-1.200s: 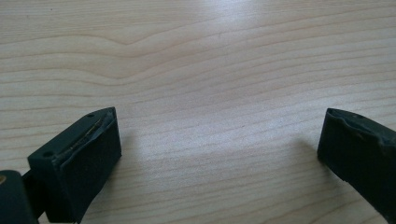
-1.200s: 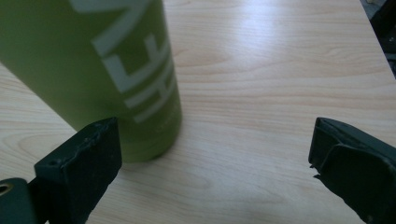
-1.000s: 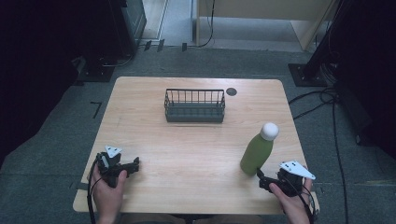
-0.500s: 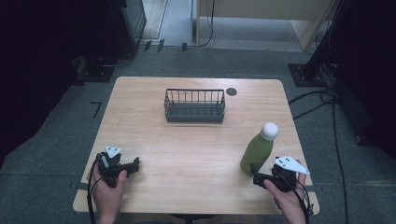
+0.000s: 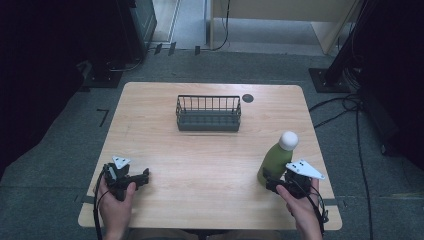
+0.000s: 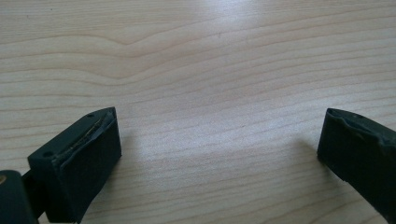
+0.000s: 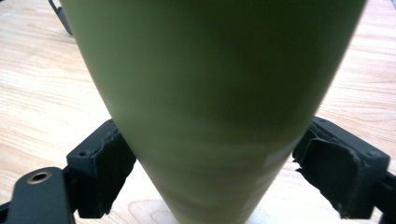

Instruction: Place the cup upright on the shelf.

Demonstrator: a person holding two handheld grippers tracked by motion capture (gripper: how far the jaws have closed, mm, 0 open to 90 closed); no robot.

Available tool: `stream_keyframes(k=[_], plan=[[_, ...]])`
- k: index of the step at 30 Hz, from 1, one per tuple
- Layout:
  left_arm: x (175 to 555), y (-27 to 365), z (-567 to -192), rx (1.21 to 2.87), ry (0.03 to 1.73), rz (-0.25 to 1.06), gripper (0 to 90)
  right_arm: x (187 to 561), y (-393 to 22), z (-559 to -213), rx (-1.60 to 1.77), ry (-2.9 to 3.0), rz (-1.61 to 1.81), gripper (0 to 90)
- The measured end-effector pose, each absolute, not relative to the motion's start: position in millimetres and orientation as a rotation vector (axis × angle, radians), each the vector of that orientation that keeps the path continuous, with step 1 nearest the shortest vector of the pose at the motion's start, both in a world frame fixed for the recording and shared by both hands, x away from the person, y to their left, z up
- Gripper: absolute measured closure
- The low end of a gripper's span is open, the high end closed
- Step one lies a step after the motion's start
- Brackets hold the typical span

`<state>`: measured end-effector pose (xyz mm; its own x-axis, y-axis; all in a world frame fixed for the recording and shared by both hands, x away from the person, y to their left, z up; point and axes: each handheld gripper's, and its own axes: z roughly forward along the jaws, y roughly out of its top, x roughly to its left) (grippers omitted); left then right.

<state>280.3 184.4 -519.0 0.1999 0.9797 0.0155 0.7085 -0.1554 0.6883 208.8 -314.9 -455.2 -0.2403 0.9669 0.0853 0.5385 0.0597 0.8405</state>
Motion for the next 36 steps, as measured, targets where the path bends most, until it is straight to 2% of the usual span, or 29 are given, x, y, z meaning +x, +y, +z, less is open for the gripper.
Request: stream_keyframes(k=[16, 25, 36], plan=[[280.3, 184.4, -519.0, 1.93, 1.568, 0.643, 0.0, 221.6, -309.8, -453.2, 1.534, 1.785, 1.159, 16.7], [280.4, 184.4, -518.9, 1.931, 1.567, 0.642, 0.0, 222.2, -298.4, -449.4, 1.514, 1.752, 1.083, 19.8], [281.4, 184.2, -518.9, 1.932, 1.565, 0.643, 0.0, 228.5, -289.4, -428.8, 1.501, 1.734, 1.107, 20.0]])
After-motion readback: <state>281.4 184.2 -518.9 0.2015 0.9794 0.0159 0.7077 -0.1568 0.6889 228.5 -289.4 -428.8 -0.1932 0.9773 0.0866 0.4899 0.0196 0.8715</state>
